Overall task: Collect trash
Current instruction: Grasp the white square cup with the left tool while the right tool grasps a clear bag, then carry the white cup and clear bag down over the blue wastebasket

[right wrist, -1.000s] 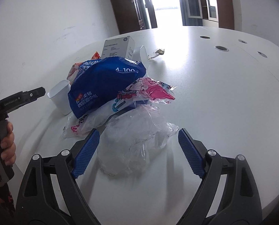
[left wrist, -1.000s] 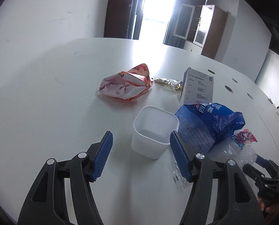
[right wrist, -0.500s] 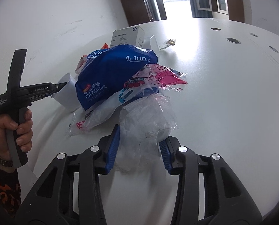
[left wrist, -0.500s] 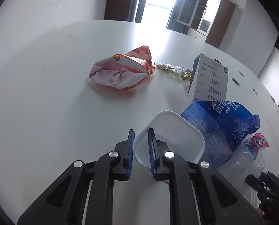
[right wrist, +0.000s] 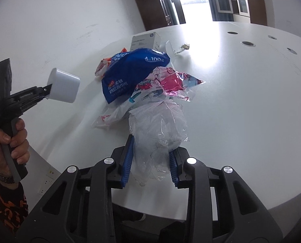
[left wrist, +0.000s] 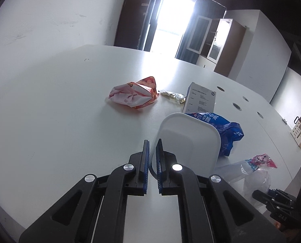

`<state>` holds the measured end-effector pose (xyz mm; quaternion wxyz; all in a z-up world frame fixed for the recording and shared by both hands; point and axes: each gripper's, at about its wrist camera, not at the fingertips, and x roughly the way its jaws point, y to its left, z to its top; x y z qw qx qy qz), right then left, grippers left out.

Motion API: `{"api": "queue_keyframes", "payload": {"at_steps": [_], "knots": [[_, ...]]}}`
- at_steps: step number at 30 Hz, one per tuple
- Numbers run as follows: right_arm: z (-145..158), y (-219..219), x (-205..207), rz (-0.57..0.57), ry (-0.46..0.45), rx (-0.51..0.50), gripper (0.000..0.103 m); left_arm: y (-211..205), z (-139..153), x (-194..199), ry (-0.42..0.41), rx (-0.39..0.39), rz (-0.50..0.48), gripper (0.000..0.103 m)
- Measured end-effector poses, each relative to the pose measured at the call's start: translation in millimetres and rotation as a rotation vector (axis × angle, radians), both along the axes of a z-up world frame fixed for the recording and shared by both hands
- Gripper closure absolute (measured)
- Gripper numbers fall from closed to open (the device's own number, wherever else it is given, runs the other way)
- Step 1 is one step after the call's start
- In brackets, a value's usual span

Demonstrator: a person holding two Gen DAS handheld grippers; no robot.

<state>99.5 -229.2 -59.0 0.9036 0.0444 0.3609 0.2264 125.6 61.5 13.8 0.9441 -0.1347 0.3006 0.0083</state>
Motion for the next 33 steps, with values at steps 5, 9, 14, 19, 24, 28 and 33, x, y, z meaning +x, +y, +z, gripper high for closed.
{"api": "queue_keyframes", "payload": {"at_steps": [5,9,14,19,24,28,33], "knots": [[-3.5,-11.1,-14.6,0.008,0.029,0.002,0.073,-10.4,4.9,-22.1,-0.022,-0.002,-0.022,0.097],[-7.1,-17.5,-33.5,0.026,0.054,0.030,0.073,-23.0,3.2,-39.1,-0.022,-0.019,-0.068,0.097],[-14.7,-18.9,-56.1,0.068,0.102,0.072,0.073,-45.3,-11.7,-60.2,0.000,-0.049,-0.138,0.097],[-21.1,-17.8,-79.4,0.083,0.111,0.063,0.073,-60.4,-29.4,-76.1,0.022,-0.046,-0.178,0.097],[-26.7,-16.3,-102.8,0.100,0.121,0.051,0.073,-57.3,-35.9,-94.0,0.031,-0.059,-0.176,0.097],[-33.6,-16.1,-114.1,0.098,0.119,0.035,0.073,-52.6,-37.3,-115.4,0.029,-0.053,-0.168,0.097],[-39.1,-15.9,-131.6,0.099,0.104,0.018,0.073,-50.9,-49.0,-149.1,0.051,-0.032,-0.168,0.097]]}}
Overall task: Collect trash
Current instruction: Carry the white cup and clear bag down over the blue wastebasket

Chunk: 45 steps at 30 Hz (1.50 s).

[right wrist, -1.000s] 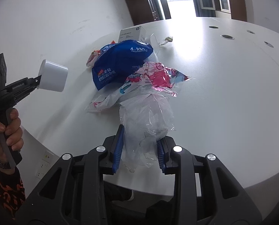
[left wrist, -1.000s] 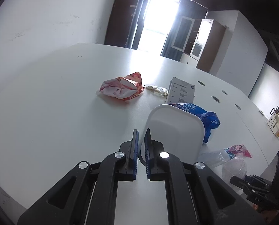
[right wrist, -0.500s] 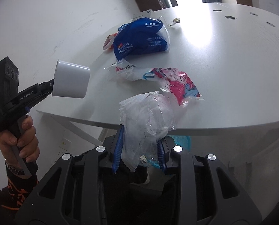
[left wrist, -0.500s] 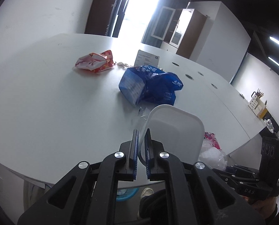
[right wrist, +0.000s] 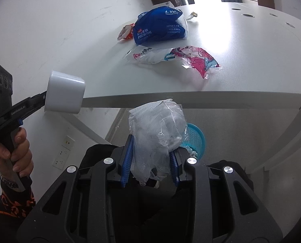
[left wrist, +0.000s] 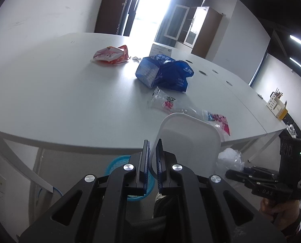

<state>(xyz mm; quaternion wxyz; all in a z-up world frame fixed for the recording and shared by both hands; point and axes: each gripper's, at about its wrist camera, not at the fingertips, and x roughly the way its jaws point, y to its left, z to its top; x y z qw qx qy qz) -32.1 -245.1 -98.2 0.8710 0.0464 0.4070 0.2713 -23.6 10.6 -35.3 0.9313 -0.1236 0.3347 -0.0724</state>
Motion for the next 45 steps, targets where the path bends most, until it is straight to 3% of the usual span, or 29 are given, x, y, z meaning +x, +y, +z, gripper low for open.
{"api": "queue_keyframes", "payload": {"at_steps": [6,13,34,45], "knots": [[-8.9,2.6,-17.4,0.011,-0.007,-0.026,0.073,7.9,-22.6,-32.1,0.044,0.011,0.017,0.097],[-33.8,13.0,-20.0,0.017,0.000,-0.068,0.073,12.1,-62.7,-41.6,0.109,-0.006,0.022,0.097],[-145.7,54.5,54.1,0.033,0.107,-0.138,0.073,16.8,-185.6,26.6,0.240,-0.031,0.041,0.097],[-202.8,78.5,93.7,0.017,0.194,-0.227,0.073,23.9,-242.8,77.8,0.412,-0.048,0.107,0.097]]}}
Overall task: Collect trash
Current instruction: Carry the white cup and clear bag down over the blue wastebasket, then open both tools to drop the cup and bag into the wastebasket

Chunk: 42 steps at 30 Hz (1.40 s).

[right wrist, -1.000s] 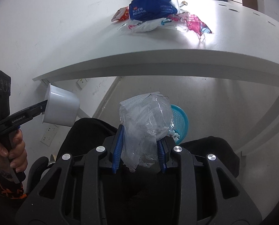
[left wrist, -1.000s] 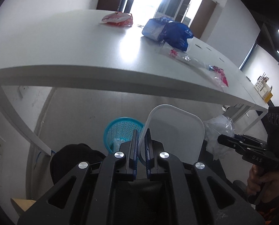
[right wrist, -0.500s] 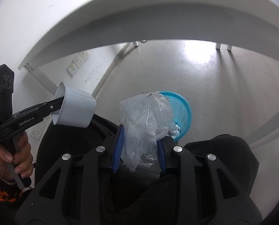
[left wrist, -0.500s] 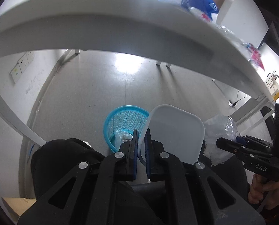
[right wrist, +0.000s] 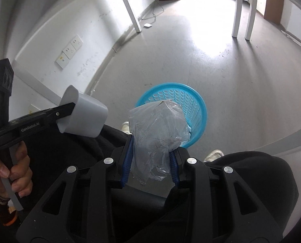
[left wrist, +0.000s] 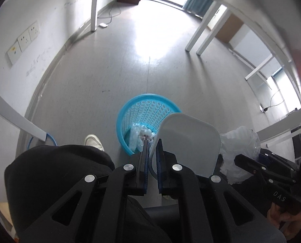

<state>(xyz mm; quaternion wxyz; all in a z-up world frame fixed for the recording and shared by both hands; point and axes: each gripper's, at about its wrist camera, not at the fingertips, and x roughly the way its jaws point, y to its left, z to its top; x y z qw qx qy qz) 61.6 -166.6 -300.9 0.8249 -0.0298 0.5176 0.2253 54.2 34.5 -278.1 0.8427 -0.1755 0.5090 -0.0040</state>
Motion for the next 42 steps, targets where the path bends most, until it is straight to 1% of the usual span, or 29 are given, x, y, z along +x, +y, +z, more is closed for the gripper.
{"api": "queue_keyframes", "payload": {"at_steps": [2,6,8,11,13,17,21,25,28,30,34,39,42], "knots": [[-9.7,1.8,8.4,-0.013,0.035,-0.011,0.073,2.2,-9.3,9.8,0.026,-0.011,0.012,0.097],[-23.9,7.3,22.8,-0.022,0.062,-0.030,0.073,7.1,-26.8,28.3,0.060,-0.040,0.028,0.097],[-33.2,8.8,30.2,-0.028,0.084,-0.035,0.073,5.9,-36.8,40.0,0.075,-0.037,0.027,0.097],[-46.4,7.7,44.4,-0.037,0.125,-0.032,0.073,3.2,-54.2,57.7,0.123,-0.043,0.028,0.097],[-54.3,7.1,52.8,-0.045,0.153,-0.031,0.073,2.8,-63.2,66.5,0.155,-0.063,0.033,0.097],[-71.1,9.2,70.8,-0.060,0.202,-0.038,0.073,6.9,-76.7,82.3,0.195,-0.078,0.040,0.097],[-90.3,15.9,91.8,-0.069,0.239,-0.045,0.073,12.0,-92.7,95.3,0.255,-0.091,0.060,0.097],[-108.8,16.2,109.3,-0.087,0.292,-0.034,0.072,11.9,-104.0,107.5,0.297,-0.091,0.068,0.097],[-124.1,14.3,124.4,-0.114,0.340,-0.035,0.072,10.8,-115.8,120.4,0.332,-0.064,0.069,0.097],[-132.5,12.1,134.8,-0.135,0.367,-0.037,0.072,12.5,-123.6,129.3,0.356,-0.074,0.077,0.097],[-146.0,9.0,150.1,-0.168,0.395,-0.045,0.072,15.8,-135.6,144.9,0.377,-0.112,0.089,0.097],[-158.1,7.7,162.2,-0.180,0.426,-0.059,0.071,11.8,-150.7,154.6,0.413,-0.124,0.077,0.097],[-159.2,7.0,164.9,-0.179,0.426,-0.054,0.071,7.7,-152.6,157.5,0.414,-0.126,0.062,0.097]]}}
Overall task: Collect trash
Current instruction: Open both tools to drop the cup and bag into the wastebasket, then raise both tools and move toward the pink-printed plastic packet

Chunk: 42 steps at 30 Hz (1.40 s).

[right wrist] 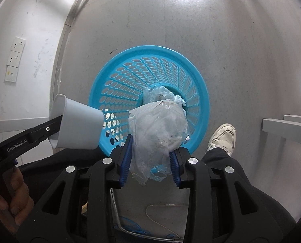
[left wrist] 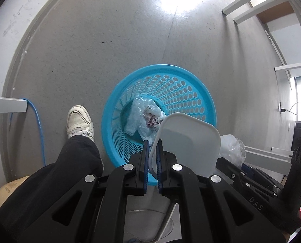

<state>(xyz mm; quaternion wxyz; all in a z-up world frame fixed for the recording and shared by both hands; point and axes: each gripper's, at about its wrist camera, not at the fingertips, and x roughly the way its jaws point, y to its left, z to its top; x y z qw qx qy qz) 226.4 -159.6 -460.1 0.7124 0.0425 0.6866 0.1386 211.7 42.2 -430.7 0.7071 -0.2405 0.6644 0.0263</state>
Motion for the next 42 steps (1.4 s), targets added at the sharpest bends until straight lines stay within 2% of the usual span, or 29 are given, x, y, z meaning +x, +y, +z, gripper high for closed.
{"api": "queue_keyframes", "payload": {"at_steps": [3,6,9,13,17,21,24,27,30,35,42], "knots": [[-2.4,-2.8,2.3,-0.011,0.001,0.005,0.068,-2.2,0.6,1.0,-0.007,0.008,-0.009,0.097],[-1.6,-2.3,3.0,-0.015,-0.005,0.017,0.063,-0.2,2.6,2.3,-0.025,-0.021,0.008,0.095],[-0.6,2.8,0.7,0.007,-0.013,0.031,0.054,2.9,6.7,2.8,-0.061,-0.036,0.025,0.068],[2.3,4.0,0.0,0.002,-0.038,0.014,0.043,3.6,9.4,2.7,-0.079,-0.018,0.040,0.068],[5.4,4.6,-2.7,0.004,-0.049,-0.002,0.042,2.8,12.4,0.9,-0.088,-0.020,0.041,0.069],[10.3,11.3,-10.6,0.033,-0.069,-0.040,0.041,-4.0,15.3,-2.9,-0.087,0.024,0.014,0.069],[16.8,11.4,-17.9,0.037,-0.082,-0.039,0.041,-5.5,18.9,-7.5,-0.089,0.029,0.007,0.069],[28.6,8.2,-27.3,0.031,-0.115,-0.033,0.038,-4.8,26.7,-15.9,-0.108,0.039,0.006,0.069],[41.9,6.6,-38.0,0.045,-0.152,-0.028,0.034,-6.3,38.6,-24.4,-0.135,0.083,-0.003,0.068],[65.6,5.3,-58.5,0.070,-0.219,-0.032,0.033,-4.9,60.2,-47.5,-0.195,0.102,-0.003,0.063],[100.2,4.1,-96.1,0.130,-0.325,-0.045,0.025,3.1,82.0,-75.8,-0.263,0.108,0.037,0.058]]}}
